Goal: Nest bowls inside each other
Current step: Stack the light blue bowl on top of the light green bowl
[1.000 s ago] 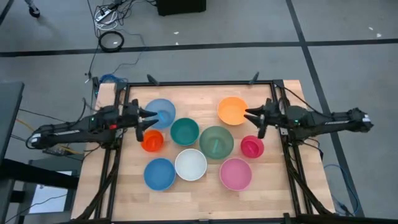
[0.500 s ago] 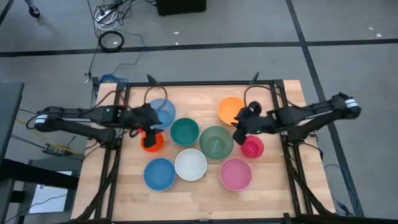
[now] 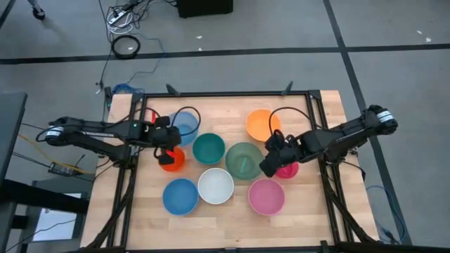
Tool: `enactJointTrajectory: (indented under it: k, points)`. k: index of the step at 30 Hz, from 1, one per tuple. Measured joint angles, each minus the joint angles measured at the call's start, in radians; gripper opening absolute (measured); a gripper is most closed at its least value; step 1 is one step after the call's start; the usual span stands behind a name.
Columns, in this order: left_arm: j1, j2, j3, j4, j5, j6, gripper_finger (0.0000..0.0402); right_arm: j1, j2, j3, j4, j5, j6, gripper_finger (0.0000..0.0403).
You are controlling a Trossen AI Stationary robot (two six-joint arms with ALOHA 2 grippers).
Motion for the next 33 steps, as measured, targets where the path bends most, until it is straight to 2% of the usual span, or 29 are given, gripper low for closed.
enactJointTrajectory:
  k: [6,9,18,26,33]
  points:
    - [0.0,0.013,-0.001,-0.007,0.021,0.121,0.0168,0.049,0.0,0.0,-0.024,0.043,0.061,0.01]
    - [0.008,0.028,-0.002,0.006,0.023,0.125,0.0168,0.064,0.0,0.0,-0.025,0.062,0.084,0.0099]
    - [0.035,0.159,-0.002,0.16,0.023,0.009,0.0168,0.113,0.0,0.0,-0.009,0.127,0.124,0.0099]
    - [0.036,0.292,-0.002,0.157,0.008,-0.028,0.0168,0.144,-0.001,0.0,0.001,0.127,0.147,0.0098]
    - [0.055,0.356,-0.002,0.185,-0.022,-0.034,0.0168,0.151,-0.001,0.0,0.003,0.127,0.155,0.0098]
